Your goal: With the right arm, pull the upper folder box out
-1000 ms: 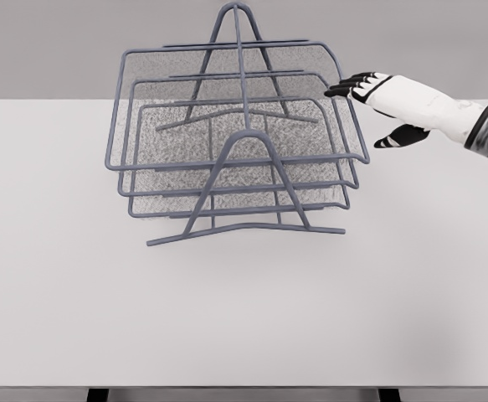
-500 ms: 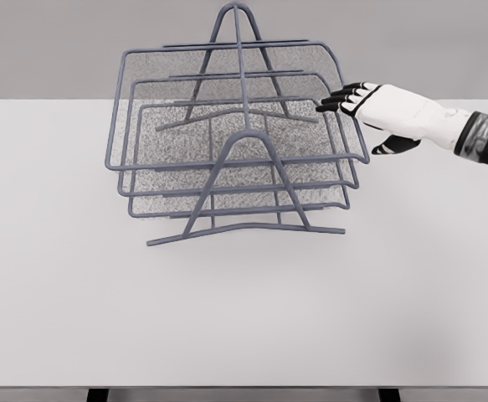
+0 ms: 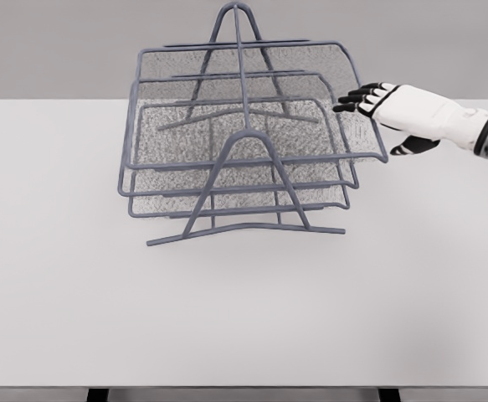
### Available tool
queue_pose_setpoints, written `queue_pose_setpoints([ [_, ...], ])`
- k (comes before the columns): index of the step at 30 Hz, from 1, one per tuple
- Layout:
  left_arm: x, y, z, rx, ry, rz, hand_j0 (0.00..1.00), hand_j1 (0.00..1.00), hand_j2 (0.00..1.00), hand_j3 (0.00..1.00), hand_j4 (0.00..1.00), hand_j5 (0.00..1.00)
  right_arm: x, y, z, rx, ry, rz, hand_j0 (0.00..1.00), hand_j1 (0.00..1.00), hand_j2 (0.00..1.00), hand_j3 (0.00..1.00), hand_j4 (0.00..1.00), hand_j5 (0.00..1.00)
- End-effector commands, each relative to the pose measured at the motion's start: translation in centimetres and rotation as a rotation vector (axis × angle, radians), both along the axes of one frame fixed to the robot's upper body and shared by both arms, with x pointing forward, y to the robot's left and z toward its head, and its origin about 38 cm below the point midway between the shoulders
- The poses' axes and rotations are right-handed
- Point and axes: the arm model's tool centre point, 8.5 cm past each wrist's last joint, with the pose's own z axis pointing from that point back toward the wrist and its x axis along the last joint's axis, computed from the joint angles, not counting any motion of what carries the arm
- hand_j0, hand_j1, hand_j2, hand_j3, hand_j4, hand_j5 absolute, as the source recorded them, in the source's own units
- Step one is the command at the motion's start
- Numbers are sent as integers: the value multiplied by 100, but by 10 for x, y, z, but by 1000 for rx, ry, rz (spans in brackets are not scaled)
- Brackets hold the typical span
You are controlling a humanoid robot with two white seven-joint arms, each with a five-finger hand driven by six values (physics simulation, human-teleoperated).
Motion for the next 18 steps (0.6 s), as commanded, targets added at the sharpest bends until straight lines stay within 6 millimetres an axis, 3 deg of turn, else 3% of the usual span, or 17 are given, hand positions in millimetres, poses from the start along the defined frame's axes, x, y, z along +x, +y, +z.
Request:
queue_pose_setpoints([
  [1,0,0,0,0,0,1,100,100,100,100,100,100,0,-7,-2,-55,-8,-14,100,100,100,100,100,100],
  [18,0,0,0,0,0,1,100,100,100,100,100,100,-3,-32,8,-91,-17,-55,100,100,100,100,100,100],
])
